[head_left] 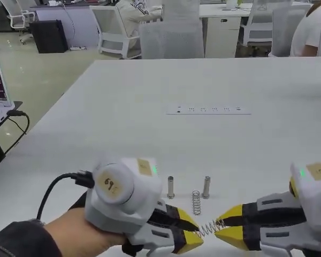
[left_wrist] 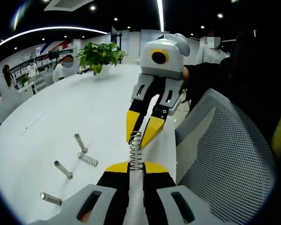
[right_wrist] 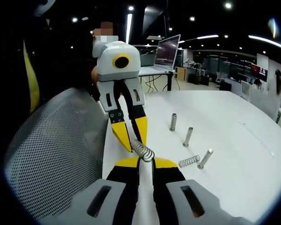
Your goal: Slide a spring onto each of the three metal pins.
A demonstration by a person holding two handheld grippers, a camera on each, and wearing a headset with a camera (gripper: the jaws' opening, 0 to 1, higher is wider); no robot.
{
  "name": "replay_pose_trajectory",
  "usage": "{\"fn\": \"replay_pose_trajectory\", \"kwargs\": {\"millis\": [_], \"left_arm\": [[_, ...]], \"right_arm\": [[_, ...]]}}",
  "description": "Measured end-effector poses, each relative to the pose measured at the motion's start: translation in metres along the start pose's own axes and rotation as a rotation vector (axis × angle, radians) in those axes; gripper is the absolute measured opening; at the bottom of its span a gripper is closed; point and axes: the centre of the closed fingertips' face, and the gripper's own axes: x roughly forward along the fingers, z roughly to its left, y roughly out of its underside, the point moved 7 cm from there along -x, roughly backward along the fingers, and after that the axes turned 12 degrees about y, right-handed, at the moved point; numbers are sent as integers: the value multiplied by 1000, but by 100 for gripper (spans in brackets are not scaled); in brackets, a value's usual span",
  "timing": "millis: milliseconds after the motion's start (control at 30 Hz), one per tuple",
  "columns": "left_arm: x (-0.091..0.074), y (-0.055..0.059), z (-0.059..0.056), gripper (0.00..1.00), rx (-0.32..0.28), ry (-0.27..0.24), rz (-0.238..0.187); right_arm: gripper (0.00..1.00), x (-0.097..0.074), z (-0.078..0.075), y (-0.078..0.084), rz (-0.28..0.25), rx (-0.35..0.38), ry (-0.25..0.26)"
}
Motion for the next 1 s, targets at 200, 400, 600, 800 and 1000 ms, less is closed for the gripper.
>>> {"fn": "replay_pose_trajectory", "kwargs": {"millis": [200,400,600,800,1000], "left_arm": [[0,1,0,2,17,-2,16],[0,2,-2,2,38,11,21],[1,1,-5,2,51,23,18],[2,-1,-7,2,64,32,18],[3,-2,-9,2,74,40,15]], "right_arm": [[4,0,2,-4,5,-9,-14],[8,-1,2,-6,24,-13,-39],[13,-1,5,-10,39,-30,-78],[13,1,7,-13,57,-47,-111],[12,4,9,-15,72,-62,-140]]}}
